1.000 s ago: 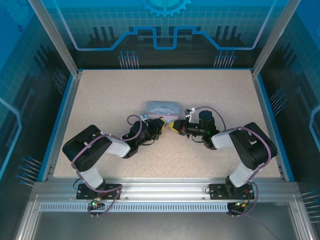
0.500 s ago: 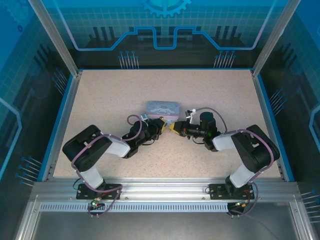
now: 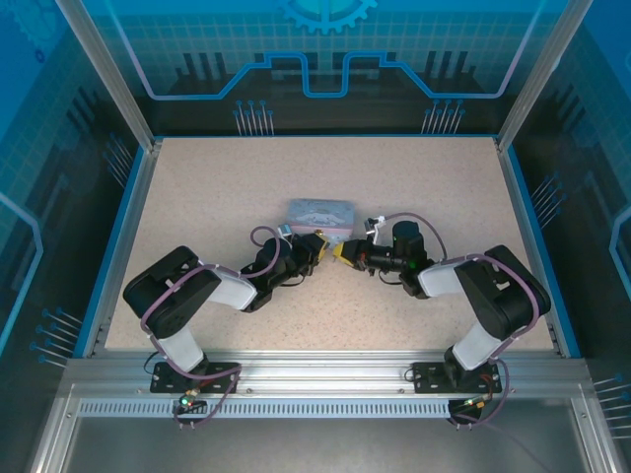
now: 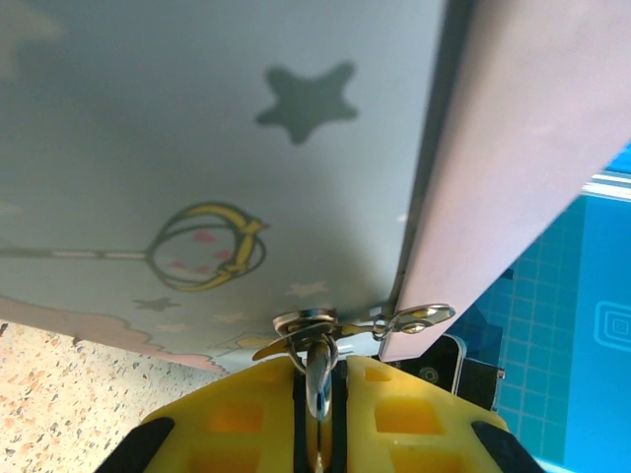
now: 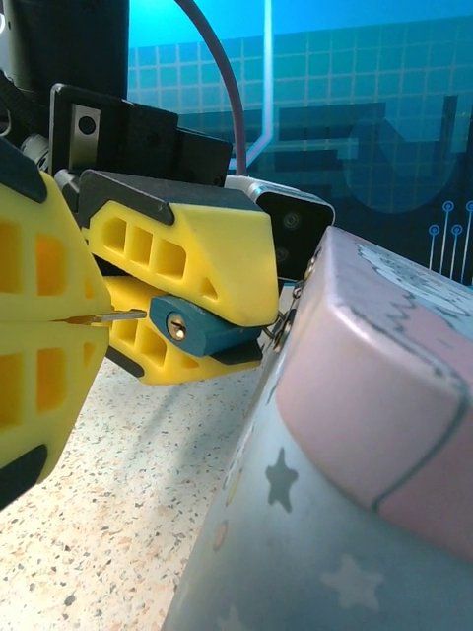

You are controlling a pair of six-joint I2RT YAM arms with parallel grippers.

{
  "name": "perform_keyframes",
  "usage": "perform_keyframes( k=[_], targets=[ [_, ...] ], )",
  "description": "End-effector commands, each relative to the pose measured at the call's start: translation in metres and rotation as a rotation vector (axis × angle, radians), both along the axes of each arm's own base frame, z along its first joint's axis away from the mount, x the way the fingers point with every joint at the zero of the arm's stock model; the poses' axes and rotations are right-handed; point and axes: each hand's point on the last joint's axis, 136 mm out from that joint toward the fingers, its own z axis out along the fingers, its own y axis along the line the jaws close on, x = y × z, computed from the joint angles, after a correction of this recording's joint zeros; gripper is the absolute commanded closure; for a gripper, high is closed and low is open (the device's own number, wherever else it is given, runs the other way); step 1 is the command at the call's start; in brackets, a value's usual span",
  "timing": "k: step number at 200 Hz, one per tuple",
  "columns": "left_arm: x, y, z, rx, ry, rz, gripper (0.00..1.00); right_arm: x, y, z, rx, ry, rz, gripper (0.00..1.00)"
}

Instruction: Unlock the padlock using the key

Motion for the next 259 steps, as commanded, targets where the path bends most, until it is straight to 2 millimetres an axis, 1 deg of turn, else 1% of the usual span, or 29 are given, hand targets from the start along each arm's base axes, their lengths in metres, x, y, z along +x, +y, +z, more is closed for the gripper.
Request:
perform_keyframes(
  k=[1,36,65,126,152,208,246,259],
  targets=[
    [0.000,-0.009,0.031,-0.074,-0.066,-0.022,1.00,0.007,0.009,0.005,0.002,-0.023,0.005,1.00],
    [0.000,-0.009,0.031,-0.076,-0.066,-0.024,1.00,0.013,0.011,0.010,0.009,-0.030,0.004,1.00],
    [0.000,-0.009,0.030,-0.077,-0.064,-0.024,1.00,0.014,0.012,0.008,0.009,-0.027,0.006,1.00],
    [0.000,-0.008,0.025,-0.070,-0.057,-0.020,1.00,-0.006,0.001,0.003,-0.008,-0.026,0.006,1.00],
    [0.001,-0.008,0.026,-0.070,-0.057,-0.019,1.00,-0.010,-0.002,-0.001,-0.028,-0.022,0.007,1.00],
    [0.000,-0.008,0.028,-0.071,-0.062,-0.021,1.00,-0.006,-0.001,-0.003,-0.030,-0.020,0.001,1.00],
    [0.000,-0.008,0.029,-0.074,-0.063,-0.021,1.00,0.002,0.003,0.005,-0.019,-0.034,0.002,1.00],
    [0.001,-0.008,0.029,-0.075,-0.065,-0.019,1.00,0.004,0.004,0.004,-0.021,-0.033,0.000,1.00]
  ],
)
